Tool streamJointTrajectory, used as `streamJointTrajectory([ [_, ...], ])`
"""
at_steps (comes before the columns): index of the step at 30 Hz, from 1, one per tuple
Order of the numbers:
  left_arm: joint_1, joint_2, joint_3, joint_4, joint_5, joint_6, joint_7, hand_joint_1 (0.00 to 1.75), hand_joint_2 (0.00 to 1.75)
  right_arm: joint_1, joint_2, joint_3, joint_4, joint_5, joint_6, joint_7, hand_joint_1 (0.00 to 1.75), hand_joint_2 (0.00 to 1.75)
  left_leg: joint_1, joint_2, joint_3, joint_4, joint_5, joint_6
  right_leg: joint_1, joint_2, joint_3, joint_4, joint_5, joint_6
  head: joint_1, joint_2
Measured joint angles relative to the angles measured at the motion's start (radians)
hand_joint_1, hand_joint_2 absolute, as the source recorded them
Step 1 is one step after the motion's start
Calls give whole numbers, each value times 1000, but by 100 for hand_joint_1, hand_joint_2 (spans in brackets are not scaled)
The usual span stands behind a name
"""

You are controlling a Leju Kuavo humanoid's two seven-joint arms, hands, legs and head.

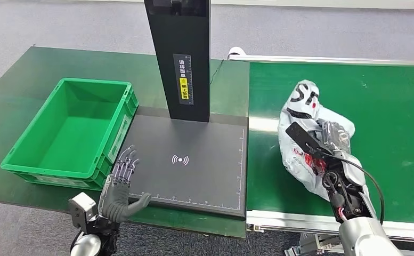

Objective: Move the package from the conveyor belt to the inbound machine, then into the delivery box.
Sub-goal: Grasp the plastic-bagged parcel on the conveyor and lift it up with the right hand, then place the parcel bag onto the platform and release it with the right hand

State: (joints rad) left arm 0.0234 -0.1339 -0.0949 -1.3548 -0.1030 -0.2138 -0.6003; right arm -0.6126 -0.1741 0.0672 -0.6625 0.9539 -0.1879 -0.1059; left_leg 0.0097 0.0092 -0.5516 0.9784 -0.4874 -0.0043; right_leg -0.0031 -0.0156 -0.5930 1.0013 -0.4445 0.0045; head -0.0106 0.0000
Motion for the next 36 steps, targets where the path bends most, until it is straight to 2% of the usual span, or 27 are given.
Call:
streamJointTrajectory([
  [8, 0, 0, 13, -4, 9, 11, -35, 0, 175, 116, 79, 36, -322, -182, -8, -197, 175, 175, 0, 0, 0, 0, 0, 0, 0, 0, 0, 0, 0, 0, 0, 0],
  [13, -10, -1, 14, -4, 3, 30, -58, 0, 175, 181, 101, 129, -474, -241, 39, -297, 175, 175, 0, 0, 0, 0, 0, 0, 0, 0, 0, 0, 0, 0, 0, 0],
  [17, -33, -5, 17, 0, 7, 66, -76, 0, 175, 207, 107, 243, -539, -241, 129, -362, 175, 175, 0, 1, 1, 0, 0, 0, 0, 0, 0, 0, 0, 0, 0, 0],
  [21, -53, -10, 21, 5, 1, 119, -87, 0, 175, 204, 115, 378, -542, -211, 180, -372, 175, 175, 0, 1, 1, 0, 0, 0, 0, 0, 0, 0, 0, 0, 0, 0],
  [25, -60, -13, 22, 5, -6, 140, -88, 0, 175, 197, 120, 466, -534, -203, 193, -372, 175, 175, 0, 1, 1, 0, 0, 0, 0, 0, 0, 0, 0, 0, 0, 0],
  [33, -61, -13, 22, 5, -9, 158, -90, 0, 175, 184, 119, 527, -517, -196, 205, -372, 175, 175, 0, 1, 1, 0, 0, 0, 0, 0, 0, 0, 0, 0, 0, 0],
  [36, -61, -14, 22, 3, -32, 246, -95, 0, 175, 166, 118, 571, -495, -156, 217, -349, 175, 175, 0, 1, 1, 0, 0, 0, 0, 1, 0, 0, 0, 0, 0, 0],
])
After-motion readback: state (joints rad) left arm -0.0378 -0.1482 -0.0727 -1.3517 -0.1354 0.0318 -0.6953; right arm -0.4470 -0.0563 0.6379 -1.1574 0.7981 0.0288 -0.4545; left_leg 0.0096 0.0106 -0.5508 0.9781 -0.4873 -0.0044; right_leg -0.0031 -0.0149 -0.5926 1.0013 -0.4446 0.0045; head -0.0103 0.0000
